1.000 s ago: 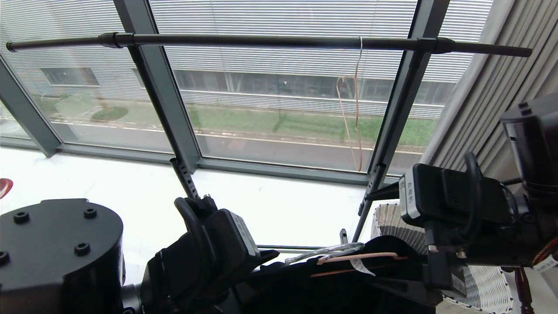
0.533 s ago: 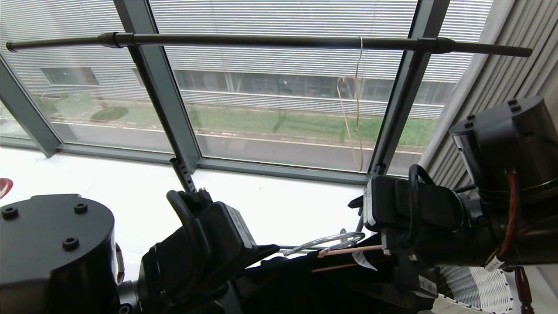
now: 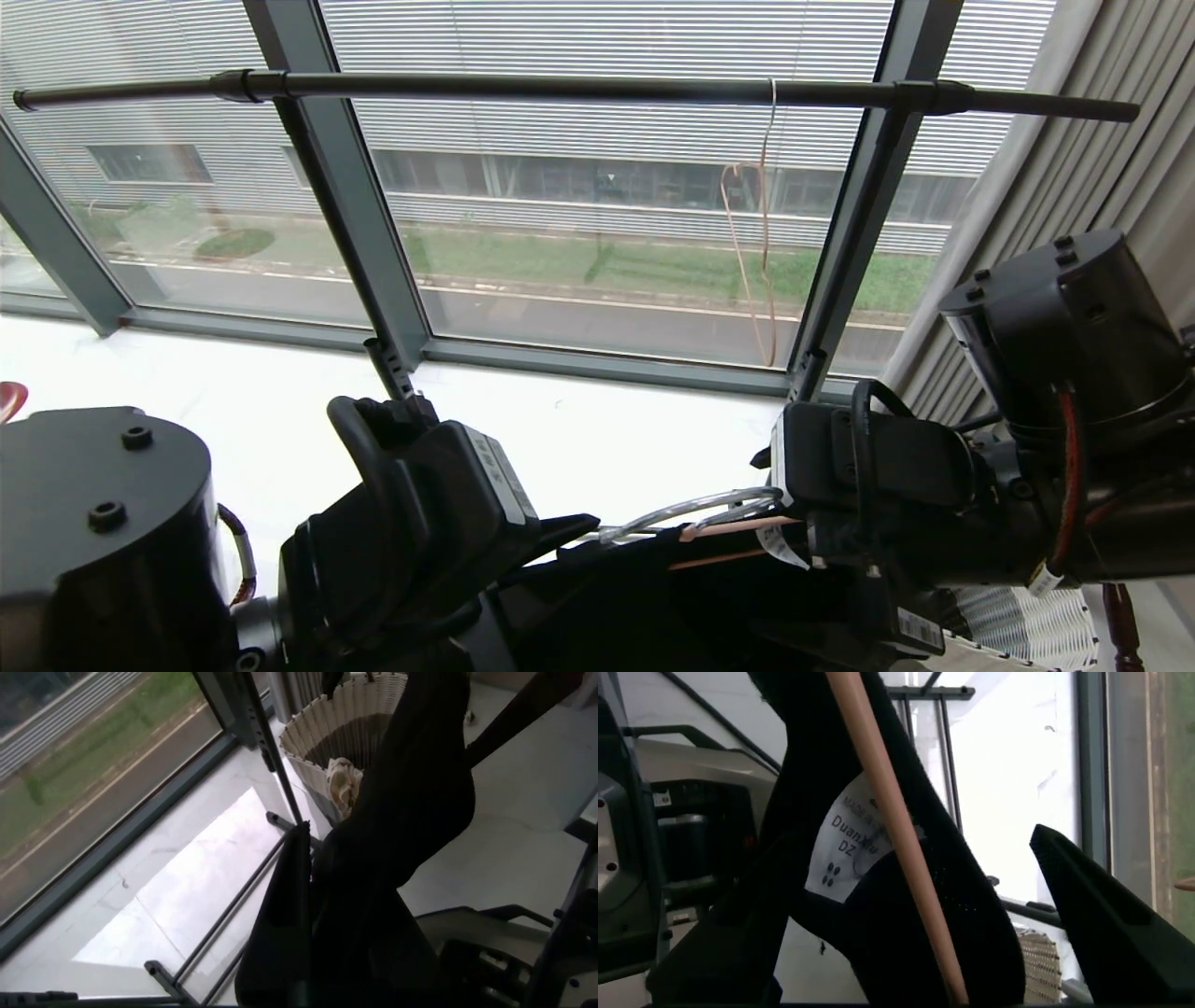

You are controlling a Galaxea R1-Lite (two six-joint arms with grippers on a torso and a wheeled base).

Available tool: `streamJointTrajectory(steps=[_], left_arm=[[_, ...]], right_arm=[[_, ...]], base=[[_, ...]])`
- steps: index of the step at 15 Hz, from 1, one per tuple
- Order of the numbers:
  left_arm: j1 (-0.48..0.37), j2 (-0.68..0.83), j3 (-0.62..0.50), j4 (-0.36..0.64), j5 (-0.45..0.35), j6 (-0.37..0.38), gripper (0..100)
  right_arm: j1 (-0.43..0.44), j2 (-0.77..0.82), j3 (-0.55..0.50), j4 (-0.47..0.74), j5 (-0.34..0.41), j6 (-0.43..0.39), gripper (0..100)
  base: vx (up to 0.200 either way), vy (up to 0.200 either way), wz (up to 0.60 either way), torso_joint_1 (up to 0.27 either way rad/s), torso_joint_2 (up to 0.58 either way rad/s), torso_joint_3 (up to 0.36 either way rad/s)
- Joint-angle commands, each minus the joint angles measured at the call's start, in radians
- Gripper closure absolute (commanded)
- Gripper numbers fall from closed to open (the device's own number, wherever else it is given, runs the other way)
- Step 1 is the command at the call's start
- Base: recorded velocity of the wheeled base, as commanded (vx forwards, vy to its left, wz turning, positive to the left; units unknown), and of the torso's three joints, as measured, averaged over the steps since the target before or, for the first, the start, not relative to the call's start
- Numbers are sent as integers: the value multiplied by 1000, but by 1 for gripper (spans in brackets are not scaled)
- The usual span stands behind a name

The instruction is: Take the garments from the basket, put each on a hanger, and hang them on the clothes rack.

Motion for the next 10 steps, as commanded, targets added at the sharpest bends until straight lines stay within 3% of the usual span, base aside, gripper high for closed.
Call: streamJointTrajectory(steps=[1,10], left_arm=[[-1,-4,-1,0,0,1,100],[-36,-4,2,0,2,3,100]], right_arm=[[0,-2,-3,1,0,0,100],[0,-2,-12,-8,-3,-2,100]], base=[[0,0,0,0,0,0],[0,0,0,0,0,0]])
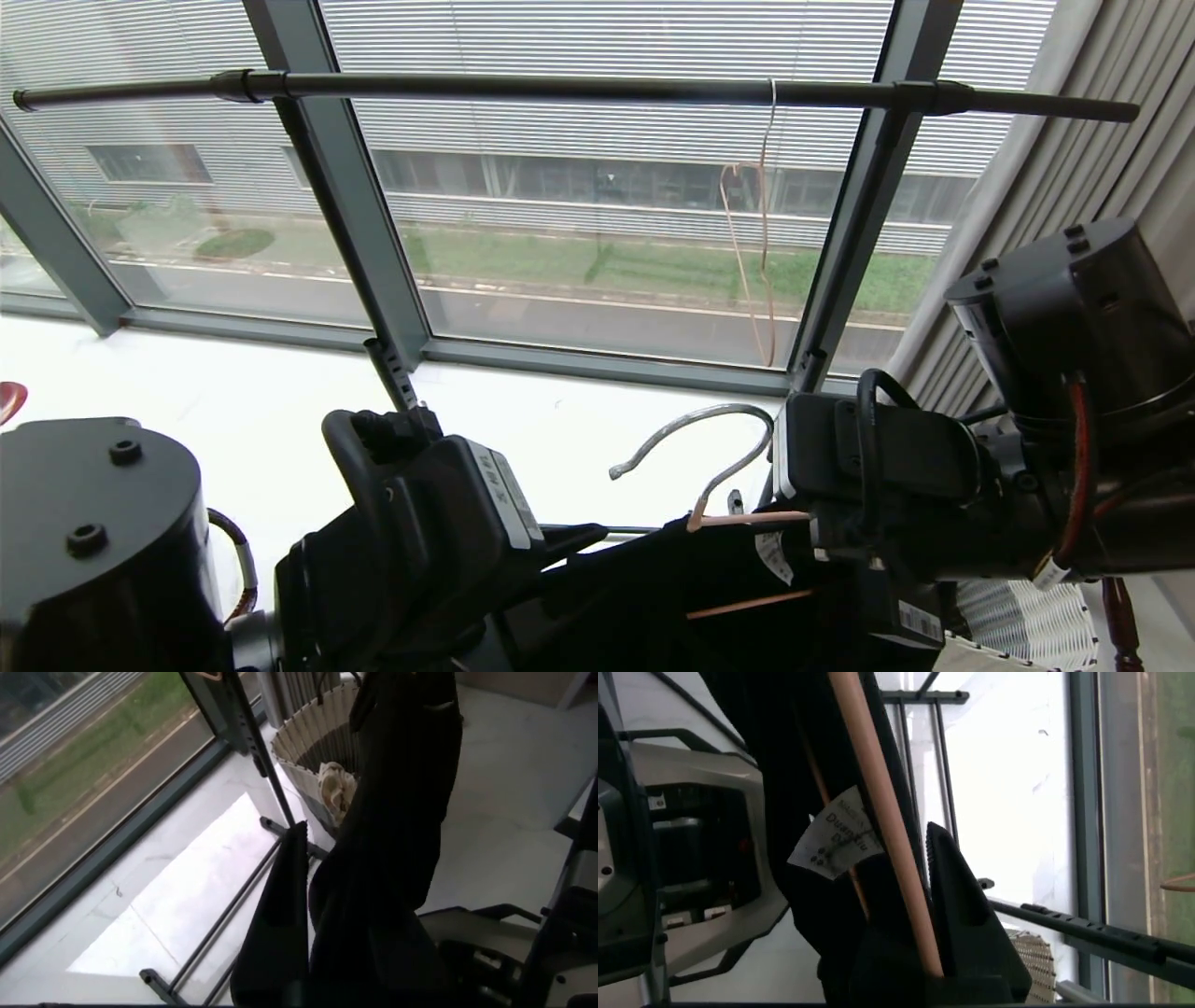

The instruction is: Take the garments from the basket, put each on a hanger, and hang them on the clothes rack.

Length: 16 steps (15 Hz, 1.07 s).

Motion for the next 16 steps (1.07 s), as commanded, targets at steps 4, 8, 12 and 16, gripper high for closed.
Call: streamJointTrajectory(steps=[4,8,12,16], left_arm=[[4,-2,1,1,6,0,0],[10,-10,3,1,6,-2,0],[30,-13,6,1,6,-2,0],[114,-43,69,1,6,-3,0]], right_arm=[[0,-7,7,-52,-1,0,100],[0,-33,13,-70,-1,0,100],[-12,-60,50,-93,-1,2,100],[-38,-79,138,-273,-3,3,100]], base=[[0,0,0,0,0,0],[0,0,0,0,0,0],[0,0,0,0,0,0],[0,0,0,0,0,0]])
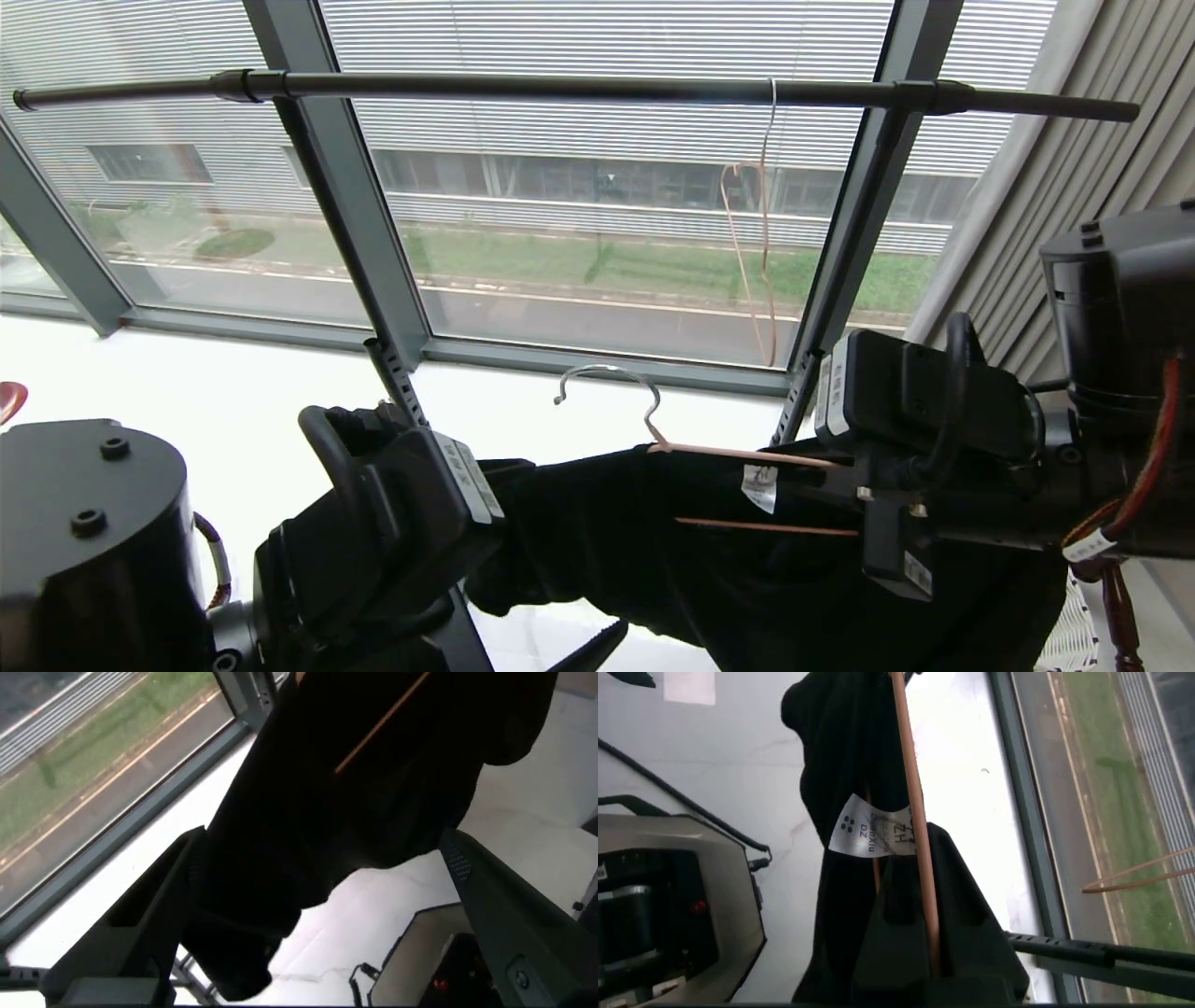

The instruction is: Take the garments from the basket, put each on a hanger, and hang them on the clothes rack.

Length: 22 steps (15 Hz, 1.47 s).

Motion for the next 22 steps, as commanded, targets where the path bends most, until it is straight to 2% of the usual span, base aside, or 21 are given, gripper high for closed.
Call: streamJointTrajectory(steps=[1,5,7,9,12,14,20,21,22], left_arm=[[82,-37,53,-1,0,-4,0],[348,-161,168,-1,-20,-22,0],[415,-187,205,-1,-50,-45,0],[455,-190,205,-1,-50,-93,0],[516,-189,208,-1,-50,-101,0],[525,-187,208,-1,-50,-122,0],[524,-192,209,-24,-52,-125,0],[524,-192,213,-27,-52,-125,100],[524,-192,213,-27,-52,-124,100]], right_arm=[[-9,-23,35,-28,2,0,100],[-25,-61,45,-96,5,3,100],[-26,-61,58,-165,8,3,100],[-22,-69,59,-206,10,2,100],[-13,-117,81,-209,17,-2,100],[23,-146,90,-208,33,-6,100],[130,-164,85,-208,26,-11,100],[138,-166,85,-208,25,-14,100],[139,-166,85,-208,25,-14,100]], base=[[0,0,0,0,0,0],[0,0,0,0,0,0],[0,0,0,0,0,0],[0,0,0,0,0,0],[0,0,0,0,0,0],[0,0,0,0,0,0],[0,0,0,0,0,0],[0,0,0,0,0,0],[0,0,0,0,0,0]])
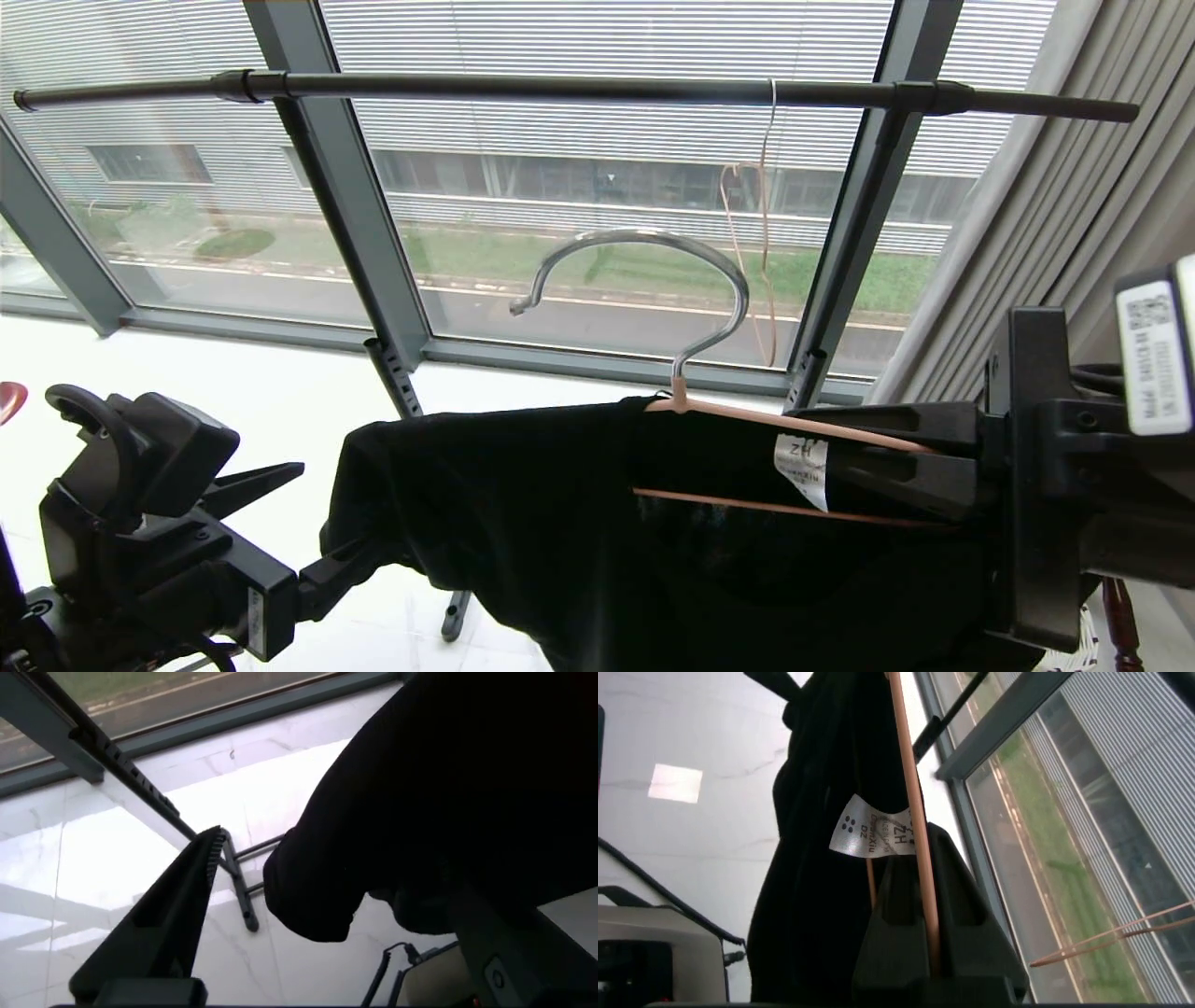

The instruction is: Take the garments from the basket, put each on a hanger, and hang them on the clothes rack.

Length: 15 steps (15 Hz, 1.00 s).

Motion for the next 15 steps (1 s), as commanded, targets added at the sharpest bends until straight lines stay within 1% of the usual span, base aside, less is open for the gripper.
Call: streamJointTrajectory(steps=[1,7,10,11,13,15], left_arm=[[0,1,1,-1,1,2,100],[5,8,1,-1,2,7,100],[83,12,1,-1,1,8,100],[157,14,3,-1,1,8,100],[247,14,9,0,-1,8,100],[256,8,12,0,-1,8,100]], right_arm=[[7,-3,-1,0,0,-1,100],[7,-4,1,0,-3,0,100],[-2,-14,1,-1,-20,3,100],[-8,-18,1,-1,-29,5,100],[-28,-29,1,-1,-34,6,100],[-42,-27,-1,-1,-34,6,100]], base=[[0,0,0,0,0,0],[0,0,0,0,0,0],[0,0,0,0,0,0],[0,0,0,0,0,0],[0,0,0,0,0,0],[0,0,0,0,0,0]])
